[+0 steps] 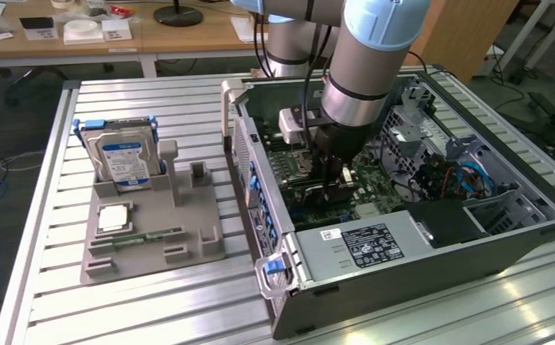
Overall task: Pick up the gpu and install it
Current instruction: 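Insert the gpu into the slot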
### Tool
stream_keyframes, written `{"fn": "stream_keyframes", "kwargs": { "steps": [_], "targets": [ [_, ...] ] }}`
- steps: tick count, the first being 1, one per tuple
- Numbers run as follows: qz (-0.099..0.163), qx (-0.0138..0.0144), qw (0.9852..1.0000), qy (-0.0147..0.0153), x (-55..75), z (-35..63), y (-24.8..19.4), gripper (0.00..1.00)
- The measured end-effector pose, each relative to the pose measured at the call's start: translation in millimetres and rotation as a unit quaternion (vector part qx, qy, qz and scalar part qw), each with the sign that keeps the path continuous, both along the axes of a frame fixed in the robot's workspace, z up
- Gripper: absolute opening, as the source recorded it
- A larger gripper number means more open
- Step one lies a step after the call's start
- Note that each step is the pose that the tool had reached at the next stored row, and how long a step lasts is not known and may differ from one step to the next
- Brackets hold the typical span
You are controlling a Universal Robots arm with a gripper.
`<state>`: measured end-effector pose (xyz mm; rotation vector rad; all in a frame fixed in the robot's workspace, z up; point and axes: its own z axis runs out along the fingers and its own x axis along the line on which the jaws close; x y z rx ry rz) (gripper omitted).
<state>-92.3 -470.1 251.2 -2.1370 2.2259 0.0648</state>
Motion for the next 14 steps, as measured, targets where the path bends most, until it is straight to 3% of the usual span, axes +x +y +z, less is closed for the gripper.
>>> {"fn": "stream_keyframes", "kwargs": {
  "steps": [1,7,14],
  "targets": [
    [0.0,0.0,1.0,0.0,0.0,0.0,0.0,0.57],
    [0.0,-0.0001,1.0,0.0,0.0,1.8,0.0,0.57],
    [0.0,0.0,1.0,0.0,0.0,16.1,0.0,0.57]
  ]
}}
